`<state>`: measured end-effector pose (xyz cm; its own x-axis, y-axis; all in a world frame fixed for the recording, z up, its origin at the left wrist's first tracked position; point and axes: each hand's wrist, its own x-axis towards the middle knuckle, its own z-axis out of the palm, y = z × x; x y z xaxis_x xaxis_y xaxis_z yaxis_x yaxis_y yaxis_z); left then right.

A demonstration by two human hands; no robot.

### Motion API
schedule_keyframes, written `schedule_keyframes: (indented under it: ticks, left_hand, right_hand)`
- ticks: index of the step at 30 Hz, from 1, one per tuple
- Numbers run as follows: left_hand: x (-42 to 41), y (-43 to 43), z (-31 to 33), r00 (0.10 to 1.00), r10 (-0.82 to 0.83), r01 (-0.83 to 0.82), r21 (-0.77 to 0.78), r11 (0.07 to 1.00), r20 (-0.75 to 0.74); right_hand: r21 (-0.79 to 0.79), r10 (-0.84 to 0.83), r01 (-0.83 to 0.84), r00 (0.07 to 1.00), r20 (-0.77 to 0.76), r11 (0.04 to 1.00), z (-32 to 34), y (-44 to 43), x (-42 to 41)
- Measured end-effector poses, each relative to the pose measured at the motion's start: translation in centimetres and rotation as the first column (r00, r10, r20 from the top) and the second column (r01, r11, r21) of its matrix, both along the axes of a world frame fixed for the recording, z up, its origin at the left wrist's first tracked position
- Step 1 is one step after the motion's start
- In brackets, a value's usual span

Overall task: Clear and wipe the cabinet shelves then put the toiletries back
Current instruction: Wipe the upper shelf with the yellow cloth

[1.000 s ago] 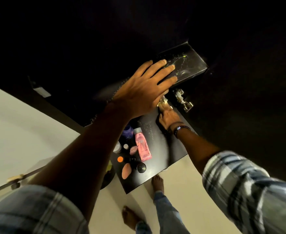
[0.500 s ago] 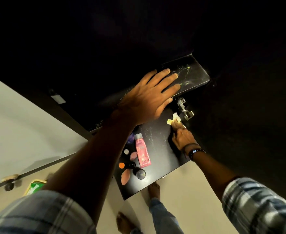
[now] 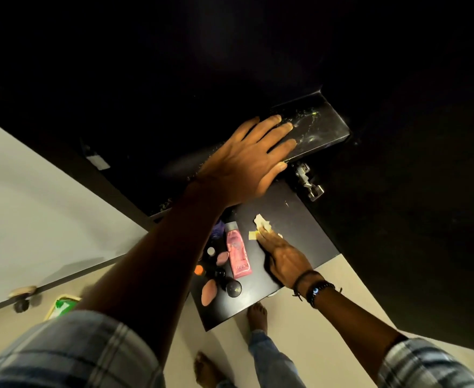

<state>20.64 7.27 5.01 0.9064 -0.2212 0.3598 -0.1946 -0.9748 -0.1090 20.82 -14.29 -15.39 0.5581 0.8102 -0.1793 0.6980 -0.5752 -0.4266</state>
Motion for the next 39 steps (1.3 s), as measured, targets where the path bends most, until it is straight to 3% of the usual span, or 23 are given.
schedule_keyframes:
  ticks: [3, 7, 11, 15, 21, 24, 30, 33, 36, 39]
  left_hand:
    - [0.0, 0.1, -0.1, 1.0, 0.005, -0.005, -0.006, 1.0, 0.014]
    - [0.1, 0.0, 0.0, 1.0, 0.006, -0.006, -0.014, 1.0, 0.0]
    - [0.1, -0.2, 0.2, 1.0, 0.0, -0.001, -0.05, 0.999, -0.023]
    - [0.0, -0.2, 0.2, 1.0, 0.012, -0.012, -0.049, 0.999, -0.006]
    - [0.0, 0.0, 0.2, 0.999, 0.006, -0.004, -0.066, 0.998, 0.037]
    - [0.0, 0.0, 0.1, 1.0, 0.014, -0.012, -0.062, 0.998, 0.026]
    - [0.1, -0.2, 0.3, 0.999, 0.009, -0.012, -0.078, 0.997, -0.038]
    - [0.0, -0.1, 0.2, 0.999, 0.021, -0.024, -0.081, 0.996, -0.035]
    - [0.1, -0.1, 0.2, 1.0, 0.019, -0.021, -0.078, 0.997, -0.022]
    - [0.0, -0.1, 0.2, 1.0, 0.015, -0.017, -0.069, 0.997, -0.025]
  right_hand:
    - [0.0, 0.014, -0.014, 0.999, 0.042, 1.0, 1.1, 1.5, 0.4]
    - [-0.015, -0.049, 0.048, 0.996, -0.077, 0.999, 2.3, 8.4, 2.8]
    - [-0.14, -0.161, 0.145, 0.98, -0.114, 0.979, 3.1, 11.8, 4.2]
    - [0.011, -0.131, 0.133, 0.985, -0.108, 0.991, 2.0, 6.7, 2.3]
    - [0.075, -0.237, 0.245, 0.966, -0.099, 0.967, 0.5, -7.0, 1.9]
    - [0.028, -0.33, 0.331, 0.943, -0.037, 0.943, 0.5, -6.5, 4.4]
    - [0.047, -0.21, 0.212, 0.976, -0.05, 0.976, -0.2, 1.7, 2.0]
    - [0.068, -0.148, 0.149, 0.989, -0.03, 0.986, -0.3, -0.8, -3.3]
    - [-0.016, -0.059, 0.06, 0.996, 0.059, 0.998, 0.0, -5.4, -6.9]
    - [-0.043, -0.137, 0.144, 0.982, 0.129, 0.989, 0.5, -8.6, -5.6]
